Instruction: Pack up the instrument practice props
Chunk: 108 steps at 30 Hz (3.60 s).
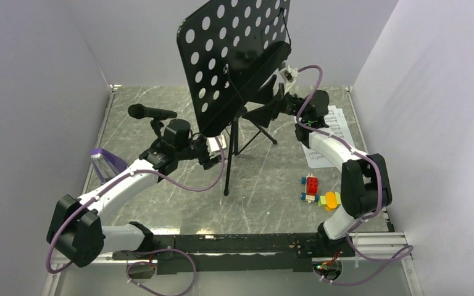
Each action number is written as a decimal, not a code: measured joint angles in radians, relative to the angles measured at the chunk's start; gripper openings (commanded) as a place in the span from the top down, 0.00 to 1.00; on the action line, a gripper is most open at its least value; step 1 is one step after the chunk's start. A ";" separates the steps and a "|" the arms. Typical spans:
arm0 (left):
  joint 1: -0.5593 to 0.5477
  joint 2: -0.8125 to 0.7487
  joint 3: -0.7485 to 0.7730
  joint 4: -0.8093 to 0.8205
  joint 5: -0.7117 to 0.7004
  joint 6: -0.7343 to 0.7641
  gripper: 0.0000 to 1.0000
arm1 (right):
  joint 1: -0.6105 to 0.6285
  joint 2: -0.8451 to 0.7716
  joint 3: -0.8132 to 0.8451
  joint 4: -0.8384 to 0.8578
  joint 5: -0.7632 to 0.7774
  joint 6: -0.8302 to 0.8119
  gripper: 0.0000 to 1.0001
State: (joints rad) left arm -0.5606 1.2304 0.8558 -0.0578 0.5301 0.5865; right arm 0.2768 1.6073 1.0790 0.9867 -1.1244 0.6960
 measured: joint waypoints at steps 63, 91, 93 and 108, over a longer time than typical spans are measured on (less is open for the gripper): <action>0.008 0.068 0.098 -0.117 0.080 -0.158 1.00 | 0.299 -0.195 0.104 -0.710 0.686 -0.663 1.00; -0.068 -0.056 0.200 -0.001 0.249 -0.656 1.00 | 0.418 -0.341 0.473 -1.296 0.959 -0.626 1.00; -0.072 -0.032 0.197 0.025 0.270 -0.727 1.00 | 0.418 -0.331 0.480 -1.331 0.987 -0.610 1.00; -0.092 0.100 0.145 0.195 0.417 -1.230 1.00 | 0.393 -0.174 0.464 -1.419 1.026 -0.500 1.00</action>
State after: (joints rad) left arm -0.6521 1.3300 1.0012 0.1368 0.9470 -0.6434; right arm 0.6693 1.4338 1.5429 -0.4328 -0.0986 0.1963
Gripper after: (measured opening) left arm 0.247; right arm 0.206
